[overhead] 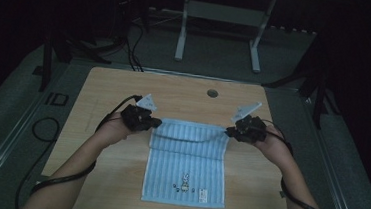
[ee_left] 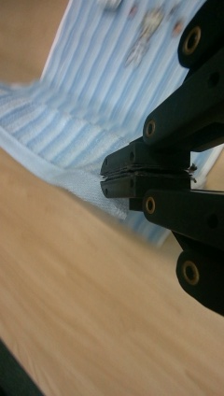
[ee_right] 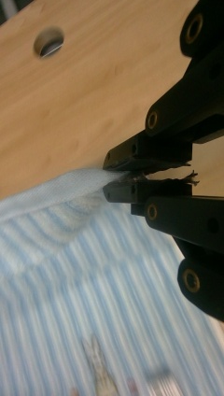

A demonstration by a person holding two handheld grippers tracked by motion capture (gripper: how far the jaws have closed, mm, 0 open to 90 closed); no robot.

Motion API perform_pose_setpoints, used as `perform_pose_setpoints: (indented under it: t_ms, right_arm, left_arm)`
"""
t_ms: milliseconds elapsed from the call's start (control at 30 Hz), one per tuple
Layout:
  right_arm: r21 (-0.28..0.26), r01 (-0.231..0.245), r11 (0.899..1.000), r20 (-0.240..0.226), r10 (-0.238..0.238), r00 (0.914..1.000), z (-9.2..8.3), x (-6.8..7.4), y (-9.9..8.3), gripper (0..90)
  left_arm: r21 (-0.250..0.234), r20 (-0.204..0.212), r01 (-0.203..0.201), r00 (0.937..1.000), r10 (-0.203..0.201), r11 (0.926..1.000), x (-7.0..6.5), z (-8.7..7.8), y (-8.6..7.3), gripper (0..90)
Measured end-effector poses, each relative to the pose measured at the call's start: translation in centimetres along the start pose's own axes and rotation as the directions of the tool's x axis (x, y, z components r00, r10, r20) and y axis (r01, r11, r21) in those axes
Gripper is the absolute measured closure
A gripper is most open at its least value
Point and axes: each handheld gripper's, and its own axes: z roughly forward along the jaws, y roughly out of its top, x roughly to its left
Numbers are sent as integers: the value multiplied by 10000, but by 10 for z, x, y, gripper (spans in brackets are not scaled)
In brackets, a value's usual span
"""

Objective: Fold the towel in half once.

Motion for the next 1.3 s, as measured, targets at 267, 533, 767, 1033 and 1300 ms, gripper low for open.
perform_pose_setpoints:
  t_ms: [267,533,767,1033,1300]
  right_arm:
    - [-437,494,9978,-375,-510,9980,-30,56,-24,832]
    - [63,727,9973,-1731,-705,9824,-11,98,-57,829]
    - [506,814,9954,-2323,-675,9703,7,118,-75,821]
    - [601,1112,9920,-3383,-845,9372,0,136,-90,641]
    - [116,260,9996,-2236,-227,9744,0,100,-78,673]
  left_arm:
    - [-755,835,-30,9965,93,9971,-38,-26,-32,882]
    - [-55,1595,-286,9868,291,9996,-77,-8,-63,874]
    - [467,2276,-755,9717,630,9961,-89,-1,-81,856]
    - [943,3356,-1510,9354,1113,9840,-93,-9,-96,631]
    - [1207,2153,-420,9764,152,9918,-66,7,-77,577]
